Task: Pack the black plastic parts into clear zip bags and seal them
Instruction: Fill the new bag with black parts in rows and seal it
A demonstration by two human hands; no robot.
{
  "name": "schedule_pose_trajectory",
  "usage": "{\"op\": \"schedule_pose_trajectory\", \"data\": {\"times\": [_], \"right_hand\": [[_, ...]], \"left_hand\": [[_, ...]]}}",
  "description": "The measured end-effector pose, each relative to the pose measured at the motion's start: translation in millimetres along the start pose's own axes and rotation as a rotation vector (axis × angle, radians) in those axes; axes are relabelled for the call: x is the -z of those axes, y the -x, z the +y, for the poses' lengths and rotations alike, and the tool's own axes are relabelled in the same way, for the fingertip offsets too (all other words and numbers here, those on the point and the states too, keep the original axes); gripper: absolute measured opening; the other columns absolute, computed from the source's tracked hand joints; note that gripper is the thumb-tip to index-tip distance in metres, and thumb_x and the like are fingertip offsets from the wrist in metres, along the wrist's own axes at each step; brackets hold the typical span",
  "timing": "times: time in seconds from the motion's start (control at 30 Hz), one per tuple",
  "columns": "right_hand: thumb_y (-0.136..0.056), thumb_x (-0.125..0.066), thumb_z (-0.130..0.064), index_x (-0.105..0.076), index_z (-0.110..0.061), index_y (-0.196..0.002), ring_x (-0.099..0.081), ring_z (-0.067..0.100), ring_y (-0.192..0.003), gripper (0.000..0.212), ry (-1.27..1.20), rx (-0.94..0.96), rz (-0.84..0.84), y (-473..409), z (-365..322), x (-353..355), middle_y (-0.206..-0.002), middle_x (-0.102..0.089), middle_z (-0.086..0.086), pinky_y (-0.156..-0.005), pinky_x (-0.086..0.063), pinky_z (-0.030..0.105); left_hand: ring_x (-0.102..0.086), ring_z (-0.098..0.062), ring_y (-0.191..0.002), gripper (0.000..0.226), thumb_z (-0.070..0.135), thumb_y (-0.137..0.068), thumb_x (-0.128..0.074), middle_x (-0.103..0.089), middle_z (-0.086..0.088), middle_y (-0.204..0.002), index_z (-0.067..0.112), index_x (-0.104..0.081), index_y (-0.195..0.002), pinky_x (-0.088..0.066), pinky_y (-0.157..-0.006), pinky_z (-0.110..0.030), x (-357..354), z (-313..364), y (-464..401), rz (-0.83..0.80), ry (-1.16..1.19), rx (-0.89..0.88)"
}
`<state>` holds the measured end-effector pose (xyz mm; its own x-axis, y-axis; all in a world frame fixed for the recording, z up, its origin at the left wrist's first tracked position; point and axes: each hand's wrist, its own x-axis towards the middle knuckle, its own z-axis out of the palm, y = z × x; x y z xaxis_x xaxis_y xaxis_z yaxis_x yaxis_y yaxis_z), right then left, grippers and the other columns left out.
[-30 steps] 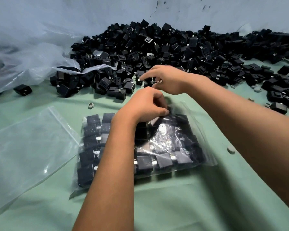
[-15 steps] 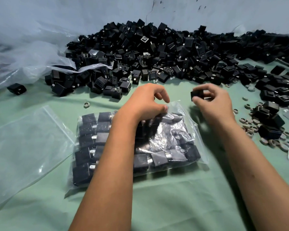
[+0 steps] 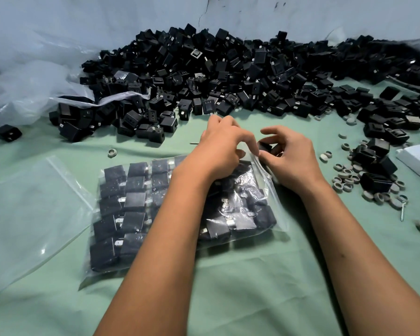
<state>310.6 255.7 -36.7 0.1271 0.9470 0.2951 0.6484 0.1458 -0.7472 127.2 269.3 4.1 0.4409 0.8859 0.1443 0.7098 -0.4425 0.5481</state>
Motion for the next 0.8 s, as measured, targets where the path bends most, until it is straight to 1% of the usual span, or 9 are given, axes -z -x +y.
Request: {"op": "schedule_pose_trajectory", "data": {"times": [0.13, 0.2, 0.27, 0.33, 0.4, 0.57, 0.7, 0.73, 0.8], "right_hand": [[-0.077, -0.09, -0.018, -0.075, -0.027, -0.108, -0.064, 0.007, -0.069, 0.036, -0.179, -0.061, -0.074, -0.2, 3.6, 7.4, -0.1, -0.077, -0.011, -0.081, -0.062, 0.035], [-0.075, -0.092, -0.015, -0.075, -0.025, -0.104, -0.066, 0.011, -0.073, 0.034, -0.283, -0.07, -0.147, -0.2, 5.3, 10.5, -0.101, -0.079, -0.009, -0.084, -0.063, 0.039], [-0.074, -0.091, -0.011, -0.075, -0.023, -0.103, -0.066, 0.019, -0.078, 0.035, -0.35, -0.057, -0.196, 0.6, 6.3, 12.1, -0.102, -0.079, -0.004, -0.088, -0.062, 0.048], [-0.075, -0.09, -0.007, -0.075, -0.02, -0.104, -0.066, 0.024, -0.078, 0.035, -0.396, -0.052, -0.213, 0.9, 6.6, 12.9, -0.105, -0.079, -0.002, -0.086, -0.06, 0.056], [-0.076, -0.089, -0.006, -0.074, -0.019, -0.105, -0.065, 0.027, -0.076, 0.034, -0.421, -0.04, -0.223, 1.1, 6.7, 12.4, -0.107, -0.079, 0.0, -0.081, -0.059, 0.059], [-0.079, -0.089, -0.015, -0.074, -0.021, -0.104, -0.062, 0.025, -0.071, 0.03, -0.401, 0.044, -0.232, 4.6, 0.4, 6.2, -0.105, -0.079, -0.002, -0.075, -0.059, 0.051], [-0.081, -0.089, -0.02, -0.076, -0.021, -0.102, -0.065, 0.033, -0.07, 0.025, -0.385, 0.057, -0.239, 5.0, 0.0, 5.8, -0.102, -0.078, -0.002, -0.074, -0.058, 0.054], [-0.081, -0.089, -0.022, -0.077, -0.021, -0.101, -0.066, 0.034, -0.071, 0.023, -0.384, 0.058, -0.244, 4.3, -0.2, 3.9, -0.099, -0.079, -0.002, -0.073, -0.058, 0.052], [-0.082, -0.088, -0.026, -0.079, -0.023, -0.099, -0.061, 0.024, -0.068, 0.019, -0.384, 0.046, -0.246, 4.9, 1.3, 1.1, -0.084, -0.076, -0.002, -0.068, -0.053, 0.042]], "left_hand": [[-0.034, -0.017, -0.119, 0.022, 0.018, -0.091, -0.077, -0.047, 0.006, -0.114, 0.039, -0.075, -0.091, -0.034, -0.111, -0.039, 2.7, -4.2, 1.3, 0.039, 0.008, -0.012], [-0.033, -0.017, -0.118, 0.017, 0.02, -0.089, -0.079, -0.049, 0.006, -0.113, 0.037, -0.077, -0.091, -0.034, -0.109, -0.037, 3.5, -4.5, 1.3, 0.065, 0.022, -0.03], [-0.034, -0.017, -0.117, 0.016, 0.021, -0.09, -0.078, -0.05, 0.004, -0.112, 0.036, -0.077, -0.091, -0.032, -0.107, -0.033, 4.1, -5.1, 1.0, 0.086, 0.054, -0.043], [-0.034, -0.017, -0.117, 0.016, 0.02, -0.091, -0.077, -0.051, 0.003, -0.112, 0.036, -0.077, -0.092, -0.03, -0.105, -0.029, 4.7, -6.2, 1.0, 0.098, 0.078, -0.046], [-0.035, -0.017, -0.117, 0.015, 0.02, -0.091, -0.077, -0.051, 0.004, -0.112, 0.035, -0.078, -0.092, -0.029, -0.105, -0.027, 5.3, -5.8, 0.9, 0.104, 0.085, -0.049], [-0.035, -0.015, -0.115, 0.013, 0.02, -0.089, -0.079, -0.051, 0.005, -0.111, 0.033, -0.078, -0.091, -0.03, -0.106, -0.028, 3.6, -2.2, -0.9, 0.118, 0.066, -0.063], [-0.035, -0.014, -0.114, 0.015, 0.02, -0.088, -0.079, -0.05, 0.006, -0.109, 0.034, -0.077, -0.088, -0.032, -0.105, -0.03, 3.0, -1.5, -1.2, 0.13, 0.074, -0.065], [-0.036, -0.014, -0.114, 0.015, 0.019, -0.088, -0.08, -0.05, 0.006, -0.109, 0.034, -0.077, -0.087, -0.032, -0.104, -0.029, 3.7, -2.0, -0.7, 0.134, 0.075, -0.063], [-0.036, -0.015, -0.114, 0.017, 0.018, -0.088, -0.079, -0.051, 0.006, -0.109, 0.034, -0.077, -0.086, -0.033, -0.101, -0.028, 2.0, 0.4, -1.3, 0.134, 0.063, -0.067]]}}
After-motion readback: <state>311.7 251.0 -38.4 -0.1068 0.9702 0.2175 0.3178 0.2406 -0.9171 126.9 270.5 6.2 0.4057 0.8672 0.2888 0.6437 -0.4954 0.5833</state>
